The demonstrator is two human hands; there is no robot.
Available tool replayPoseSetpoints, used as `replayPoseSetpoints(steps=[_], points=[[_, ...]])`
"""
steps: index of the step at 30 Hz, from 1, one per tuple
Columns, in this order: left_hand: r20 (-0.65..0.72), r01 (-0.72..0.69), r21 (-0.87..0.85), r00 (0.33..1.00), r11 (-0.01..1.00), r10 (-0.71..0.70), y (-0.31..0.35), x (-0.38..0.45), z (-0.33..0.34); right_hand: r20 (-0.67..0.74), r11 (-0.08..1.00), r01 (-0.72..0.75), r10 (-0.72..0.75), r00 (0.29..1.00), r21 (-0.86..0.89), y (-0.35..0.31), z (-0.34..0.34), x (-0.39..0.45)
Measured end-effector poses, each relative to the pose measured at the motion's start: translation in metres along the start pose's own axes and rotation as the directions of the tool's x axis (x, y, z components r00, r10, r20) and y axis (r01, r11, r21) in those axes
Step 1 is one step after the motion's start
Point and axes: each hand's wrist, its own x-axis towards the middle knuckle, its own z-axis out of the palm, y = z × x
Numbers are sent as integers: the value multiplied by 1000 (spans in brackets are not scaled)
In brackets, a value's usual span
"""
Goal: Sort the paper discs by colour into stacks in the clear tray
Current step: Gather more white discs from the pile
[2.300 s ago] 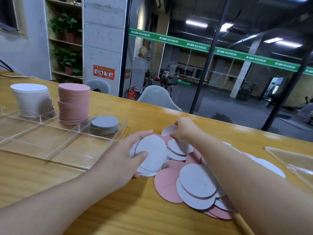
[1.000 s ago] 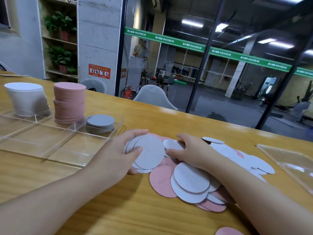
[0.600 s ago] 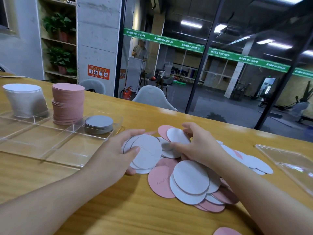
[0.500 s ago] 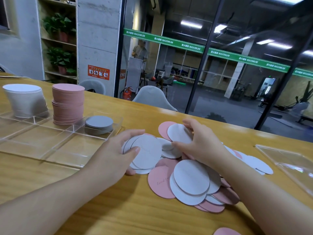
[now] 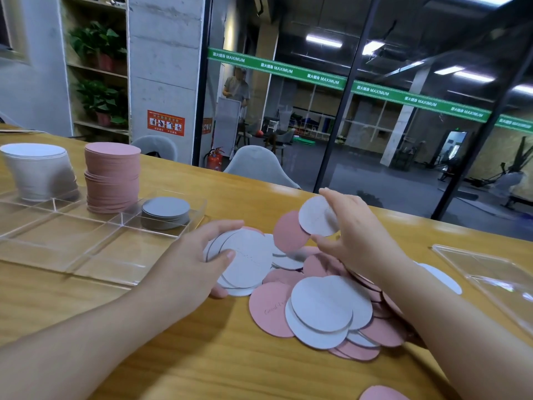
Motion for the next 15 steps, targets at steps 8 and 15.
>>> replayPoseSetpoints(steps=[8, 15], points=[[0, 15, -11, 1000, 1000, -15, -2, 2, 0, -219, 963, 154, -105, 970, 222, -17, 4, -10], [3, -2, -69, 1000, 998, 2, -3, 4, 0, -157, 899, 329, -294, 943, 289, -37, 12, -20]])
